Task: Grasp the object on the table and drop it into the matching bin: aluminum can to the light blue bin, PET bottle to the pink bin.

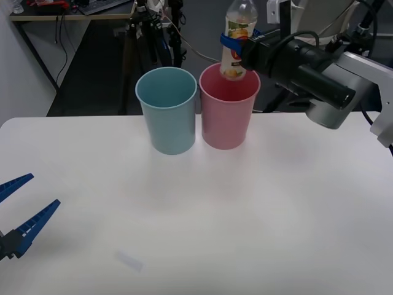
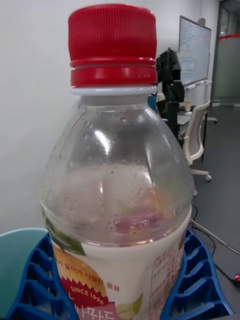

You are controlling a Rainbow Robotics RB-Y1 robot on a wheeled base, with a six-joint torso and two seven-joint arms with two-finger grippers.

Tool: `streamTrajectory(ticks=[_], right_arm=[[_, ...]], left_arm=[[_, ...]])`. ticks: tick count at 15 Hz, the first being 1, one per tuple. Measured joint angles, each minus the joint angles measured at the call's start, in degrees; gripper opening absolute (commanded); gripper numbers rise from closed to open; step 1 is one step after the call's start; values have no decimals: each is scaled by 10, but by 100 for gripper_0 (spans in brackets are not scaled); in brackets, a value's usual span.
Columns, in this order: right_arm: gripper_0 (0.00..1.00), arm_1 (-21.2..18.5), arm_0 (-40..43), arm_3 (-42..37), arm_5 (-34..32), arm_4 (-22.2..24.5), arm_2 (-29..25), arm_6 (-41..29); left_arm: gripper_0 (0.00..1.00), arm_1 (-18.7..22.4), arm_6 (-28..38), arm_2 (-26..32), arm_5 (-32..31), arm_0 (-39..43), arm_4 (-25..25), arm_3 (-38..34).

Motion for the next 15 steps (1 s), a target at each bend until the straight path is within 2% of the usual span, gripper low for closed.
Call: streamTrajectory(ticks=[8, 9, 10, 11, 12, 15], right_arm=[[0, 5, 0, 0, 10, 12, -3, 13], [5, 5, 0, 0, 10, 12, -3, 15], [61, 5, 0, 0, 10, 12, -3, 17], [96, 6, 0, 0, 11, 13, -4, 18], [100, 6, 0, 1, 12, 13, -5, 19], [100, 7, 0, 0, 15, 14, -5, 20]], left_arm=[[100, 0, 0, 0, 0, 0, 0, 0], [100, 0, 0, 0, 0, 0, 0, 0], [100, 0, 0, 0, 0, 0, 0, 0], [100, 0, 0, 0, 0, 0, 0, 0], [100, 0, 0, 0, 0, 0, 0, 0], [100, 0, 0, 0, 0, 0, 0, 0]])
